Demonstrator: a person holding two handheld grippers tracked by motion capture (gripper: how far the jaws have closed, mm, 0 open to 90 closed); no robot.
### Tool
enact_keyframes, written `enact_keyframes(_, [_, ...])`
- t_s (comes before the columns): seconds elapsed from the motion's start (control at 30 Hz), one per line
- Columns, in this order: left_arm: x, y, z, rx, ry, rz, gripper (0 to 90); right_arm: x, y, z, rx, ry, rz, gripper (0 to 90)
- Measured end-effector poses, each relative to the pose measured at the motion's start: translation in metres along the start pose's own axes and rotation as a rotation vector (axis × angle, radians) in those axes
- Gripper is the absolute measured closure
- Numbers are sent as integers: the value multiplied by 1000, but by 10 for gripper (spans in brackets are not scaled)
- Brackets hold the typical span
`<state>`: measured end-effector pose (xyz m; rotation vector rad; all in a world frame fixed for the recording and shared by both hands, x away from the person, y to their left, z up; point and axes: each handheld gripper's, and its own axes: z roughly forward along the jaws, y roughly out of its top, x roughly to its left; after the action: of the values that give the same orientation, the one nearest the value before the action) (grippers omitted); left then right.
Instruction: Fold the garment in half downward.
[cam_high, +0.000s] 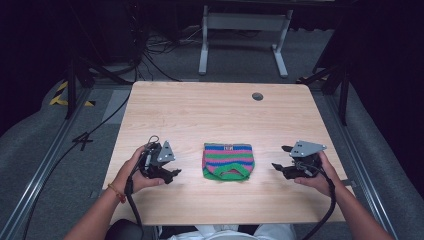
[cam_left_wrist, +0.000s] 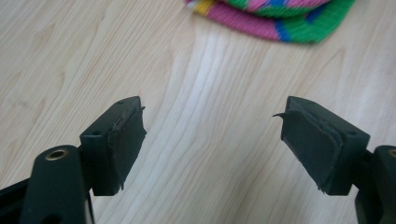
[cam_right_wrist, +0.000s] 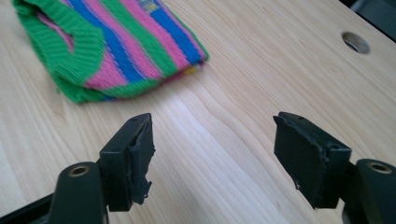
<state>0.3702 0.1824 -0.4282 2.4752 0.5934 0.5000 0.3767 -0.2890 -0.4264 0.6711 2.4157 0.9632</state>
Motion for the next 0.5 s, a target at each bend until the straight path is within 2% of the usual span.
enact_keyframes(0.13, [7,-15,-4,29,27,-27,226,-5,-12,-6,28,-30,14,285])
enact_keyframes(0.2, [10,-23,-6,45,45,-38,229,-9,-18,-9,22,-40,22,287])
enact_keyframes(0.33, [12,-40,-8,43,48,-75,230,-18,-32,-15,26,-64,70,287])
enact_keyframes(0.43, [13,-50,-10,32,46,-92,228,-24,-42,-21,25,-83,98,288])
enact_keyframes(0.5, [13,-55,-13,26,44,-97,227,-27,-52,-25,27,-92,134,288])
